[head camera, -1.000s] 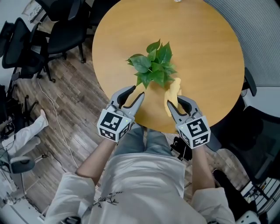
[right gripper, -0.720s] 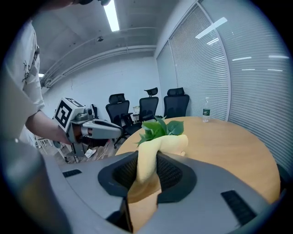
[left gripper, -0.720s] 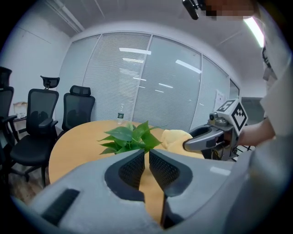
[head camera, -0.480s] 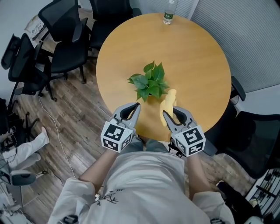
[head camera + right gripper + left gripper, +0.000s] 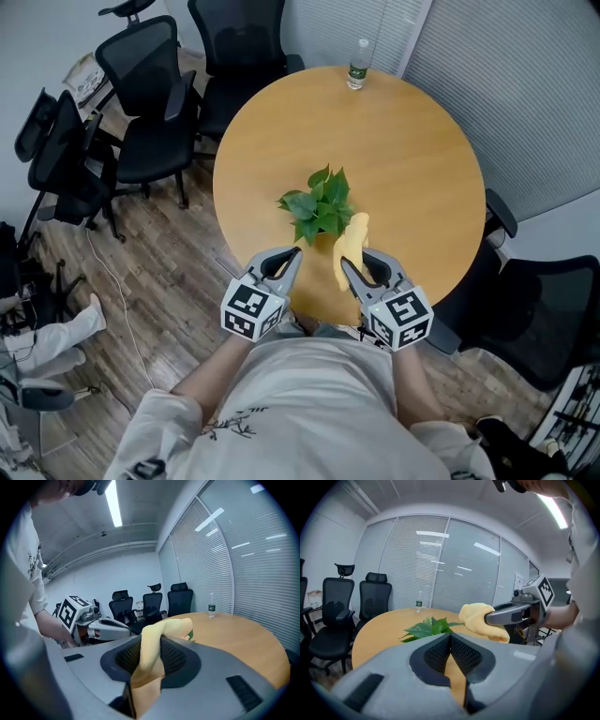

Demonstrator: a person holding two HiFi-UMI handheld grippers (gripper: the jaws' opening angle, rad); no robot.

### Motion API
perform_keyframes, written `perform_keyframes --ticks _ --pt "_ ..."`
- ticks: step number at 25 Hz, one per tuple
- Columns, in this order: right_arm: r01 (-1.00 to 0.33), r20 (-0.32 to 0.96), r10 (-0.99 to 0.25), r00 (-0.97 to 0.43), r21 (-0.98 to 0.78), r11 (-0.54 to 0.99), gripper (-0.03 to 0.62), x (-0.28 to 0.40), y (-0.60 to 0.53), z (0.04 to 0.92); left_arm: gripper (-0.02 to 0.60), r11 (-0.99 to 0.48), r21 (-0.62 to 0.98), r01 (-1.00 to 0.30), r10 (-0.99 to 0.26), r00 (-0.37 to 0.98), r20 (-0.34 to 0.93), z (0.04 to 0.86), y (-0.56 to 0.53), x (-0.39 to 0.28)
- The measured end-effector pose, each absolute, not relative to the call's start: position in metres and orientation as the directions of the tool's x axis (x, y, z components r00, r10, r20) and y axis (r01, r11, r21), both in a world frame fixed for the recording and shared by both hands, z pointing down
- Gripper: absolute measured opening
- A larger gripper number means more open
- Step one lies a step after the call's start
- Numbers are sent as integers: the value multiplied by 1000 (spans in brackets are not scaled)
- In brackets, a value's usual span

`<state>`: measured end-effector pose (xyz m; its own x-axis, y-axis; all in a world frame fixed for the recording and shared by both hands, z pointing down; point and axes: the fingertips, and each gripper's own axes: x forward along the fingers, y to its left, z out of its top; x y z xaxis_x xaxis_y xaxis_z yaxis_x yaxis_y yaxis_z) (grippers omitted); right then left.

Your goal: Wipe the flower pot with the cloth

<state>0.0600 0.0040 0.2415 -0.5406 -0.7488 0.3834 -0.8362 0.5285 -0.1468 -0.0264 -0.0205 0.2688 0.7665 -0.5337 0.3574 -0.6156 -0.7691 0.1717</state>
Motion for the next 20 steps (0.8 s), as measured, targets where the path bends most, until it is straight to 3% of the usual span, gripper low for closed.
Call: perform_keyframes --ticks 20 --pt "-795 360 -713 -602 -181 580 94 60 -6 236 11 -760 164 -630 -568 764 305 243 -33 -6"
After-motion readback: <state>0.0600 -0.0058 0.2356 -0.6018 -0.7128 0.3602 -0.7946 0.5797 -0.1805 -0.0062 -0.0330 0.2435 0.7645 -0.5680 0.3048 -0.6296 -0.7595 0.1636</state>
